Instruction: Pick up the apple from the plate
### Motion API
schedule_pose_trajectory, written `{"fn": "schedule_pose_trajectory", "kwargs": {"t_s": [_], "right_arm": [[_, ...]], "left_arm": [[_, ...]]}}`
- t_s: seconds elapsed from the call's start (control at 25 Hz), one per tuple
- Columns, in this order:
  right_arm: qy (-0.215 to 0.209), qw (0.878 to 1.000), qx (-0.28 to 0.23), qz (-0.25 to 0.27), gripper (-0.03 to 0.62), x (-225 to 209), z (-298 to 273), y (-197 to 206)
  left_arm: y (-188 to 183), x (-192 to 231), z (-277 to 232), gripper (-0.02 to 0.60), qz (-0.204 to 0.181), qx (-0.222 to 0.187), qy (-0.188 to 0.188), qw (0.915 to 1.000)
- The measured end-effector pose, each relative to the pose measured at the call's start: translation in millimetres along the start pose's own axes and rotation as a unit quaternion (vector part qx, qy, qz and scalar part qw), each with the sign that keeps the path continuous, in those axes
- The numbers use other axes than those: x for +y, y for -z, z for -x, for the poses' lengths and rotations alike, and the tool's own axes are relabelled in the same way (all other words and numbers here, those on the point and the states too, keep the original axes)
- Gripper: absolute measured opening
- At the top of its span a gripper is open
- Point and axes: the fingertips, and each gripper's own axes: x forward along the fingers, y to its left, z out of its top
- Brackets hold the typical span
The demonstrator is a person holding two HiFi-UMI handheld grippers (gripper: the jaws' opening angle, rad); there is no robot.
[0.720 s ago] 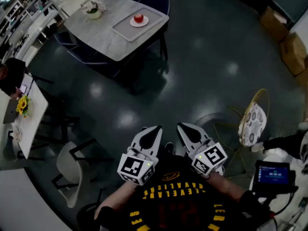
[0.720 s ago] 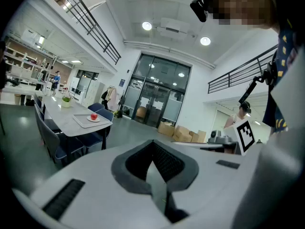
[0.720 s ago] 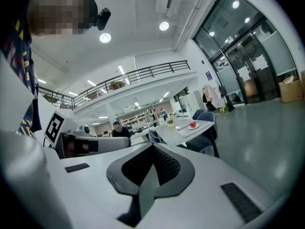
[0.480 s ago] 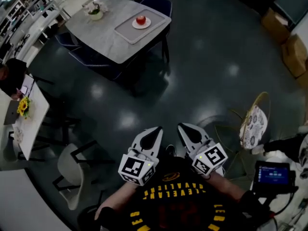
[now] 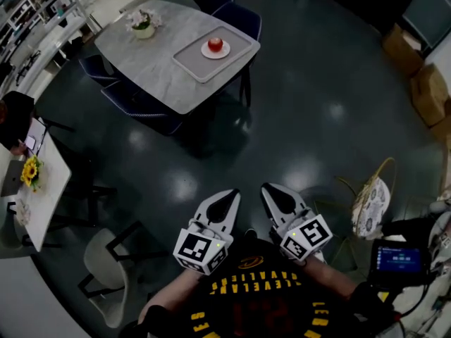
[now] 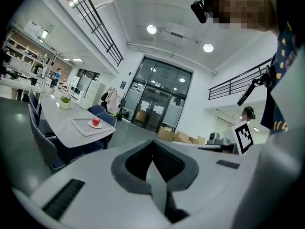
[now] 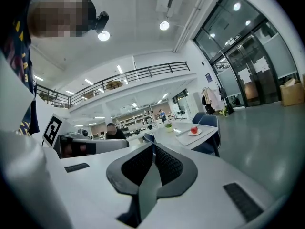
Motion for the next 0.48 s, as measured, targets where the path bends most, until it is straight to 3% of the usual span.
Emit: {"fn": "schedule_pose_trajectory", "kwargs": {"t_s": [0.48], "right_arm": [[0.036,0.999,0.010,0.006,0.009,-18,-106,-19]], "left_arm": [[-44,112,-36,0.002,0.023,-0.004,0.003,0.9997]]}}
